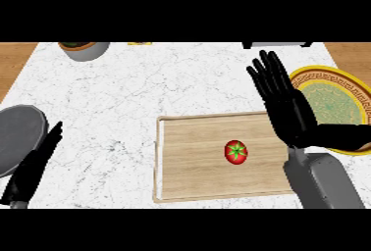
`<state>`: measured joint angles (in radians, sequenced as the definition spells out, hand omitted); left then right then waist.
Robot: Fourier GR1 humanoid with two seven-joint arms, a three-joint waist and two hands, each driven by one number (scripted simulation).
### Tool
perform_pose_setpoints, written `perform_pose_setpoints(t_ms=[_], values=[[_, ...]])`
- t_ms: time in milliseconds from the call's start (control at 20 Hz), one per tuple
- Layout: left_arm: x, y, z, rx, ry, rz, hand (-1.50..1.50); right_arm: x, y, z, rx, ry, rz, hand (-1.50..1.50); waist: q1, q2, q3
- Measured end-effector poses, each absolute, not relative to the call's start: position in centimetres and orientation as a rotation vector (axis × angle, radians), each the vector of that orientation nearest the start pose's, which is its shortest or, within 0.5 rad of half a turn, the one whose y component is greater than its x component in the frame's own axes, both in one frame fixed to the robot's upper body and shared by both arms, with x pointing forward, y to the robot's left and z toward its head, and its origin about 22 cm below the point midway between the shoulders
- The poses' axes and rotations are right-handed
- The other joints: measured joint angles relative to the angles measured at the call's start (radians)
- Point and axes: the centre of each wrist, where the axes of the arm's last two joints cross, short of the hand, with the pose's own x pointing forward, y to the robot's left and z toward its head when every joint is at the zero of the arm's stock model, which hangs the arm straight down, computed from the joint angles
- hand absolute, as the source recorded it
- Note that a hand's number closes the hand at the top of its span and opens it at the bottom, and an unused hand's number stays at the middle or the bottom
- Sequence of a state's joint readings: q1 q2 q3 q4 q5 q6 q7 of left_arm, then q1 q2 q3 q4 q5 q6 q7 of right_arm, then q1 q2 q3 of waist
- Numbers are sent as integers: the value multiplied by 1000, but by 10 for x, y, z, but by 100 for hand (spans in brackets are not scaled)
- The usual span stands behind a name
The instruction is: Pick the tomato from the tray and place it in the plate
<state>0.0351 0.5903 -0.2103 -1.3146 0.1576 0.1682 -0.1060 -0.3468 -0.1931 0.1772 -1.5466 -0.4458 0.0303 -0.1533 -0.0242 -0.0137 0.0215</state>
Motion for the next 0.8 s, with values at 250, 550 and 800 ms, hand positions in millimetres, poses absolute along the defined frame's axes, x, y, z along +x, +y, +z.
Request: perform_pose_setpoints(t_ms=[250, 550, 800], values=[[232, 325, -18, 369, -1329, -216, 0, 292, -194, 78, 321, -1852, 13, 150, 7, 6, -16], [233, 310, -23, 333, -1304, -92, 0, 289, -264, 65, -375, -1760, 390, 150, -28, 3, -44], [237, 289, -24, 285, -1284, -17, 0, 256, -233, 19, -460, -1772, 67, -150, -28, 6, -25]])
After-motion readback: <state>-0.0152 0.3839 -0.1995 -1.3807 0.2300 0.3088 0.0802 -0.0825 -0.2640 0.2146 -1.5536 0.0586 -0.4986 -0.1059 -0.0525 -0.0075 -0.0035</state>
